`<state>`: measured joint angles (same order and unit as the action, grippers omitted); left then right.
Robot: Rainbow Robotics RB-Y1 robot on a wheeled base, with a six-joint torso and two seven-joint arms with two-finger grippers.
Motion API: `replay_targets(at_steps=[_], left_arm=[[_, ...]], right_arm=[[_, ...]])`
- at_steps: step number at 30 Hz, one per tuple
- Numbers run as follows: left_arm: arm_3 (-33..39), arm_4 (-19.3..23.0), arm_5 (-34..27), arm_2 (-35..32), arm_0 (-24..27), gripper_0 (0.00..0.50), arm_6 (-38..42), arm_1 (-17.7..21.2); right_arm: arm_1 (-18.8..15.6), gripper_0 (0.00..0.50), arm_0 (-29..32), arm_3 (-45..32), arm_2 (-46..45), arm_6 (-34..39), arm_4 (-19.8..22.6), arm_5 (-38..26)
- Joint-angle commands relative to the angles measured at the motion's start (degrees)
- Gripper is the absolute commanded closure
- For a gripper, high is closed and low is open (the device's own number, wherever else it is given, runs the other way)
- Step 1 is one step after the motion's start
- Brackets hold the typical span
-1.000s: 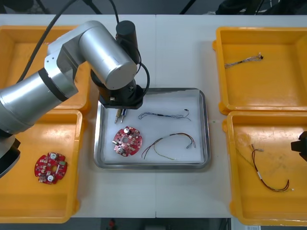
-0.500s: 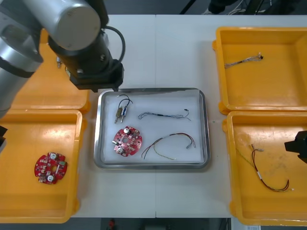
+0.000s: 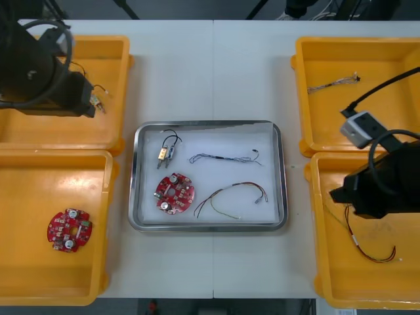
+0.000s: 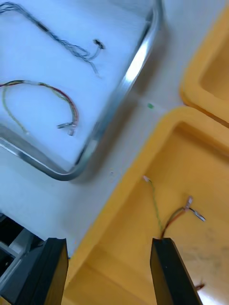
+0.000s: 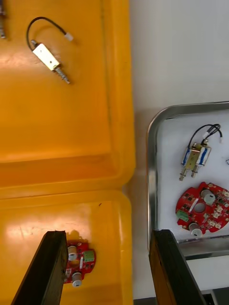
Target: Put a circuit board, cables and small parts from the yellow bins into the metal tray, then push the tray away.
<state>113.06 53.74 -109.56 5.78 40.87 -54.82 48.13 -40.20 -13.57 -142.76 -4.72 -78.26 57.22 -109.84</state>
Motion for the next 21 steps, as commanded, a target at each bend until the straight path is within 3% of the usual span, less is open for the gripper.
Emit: replay_targets(at_steps=[1,9,14,21], left_arm=[[2.2,1.3,-0.4,-8.5,-6.8,0.0,-4.7,5.0],[4.7,2.5,-0.4,-17.1,-17.8,0.0,-9.8,8.6],[6.9,3.0,-0.4,-21.3,-24.6,0.0,-12.9,8.9],[7.3,4.4,-0.1,-24.7,-30.1,0.0,-15.7,8.9]], right_arm=[[-1.7,0.0,-7.0,-2.3,10.4,2.3,-0.9,-0.2],[-0.3,0.0,-16.6,-1.1,28.5,2.4,-7.4,-0.2],[5.0,0.0,-22.3,3.5,38.4,1.1,-11.1,-0.2],[11.3,0.0,-28.3,9.3,48.0,-1.0,-15.0,-0.2]])
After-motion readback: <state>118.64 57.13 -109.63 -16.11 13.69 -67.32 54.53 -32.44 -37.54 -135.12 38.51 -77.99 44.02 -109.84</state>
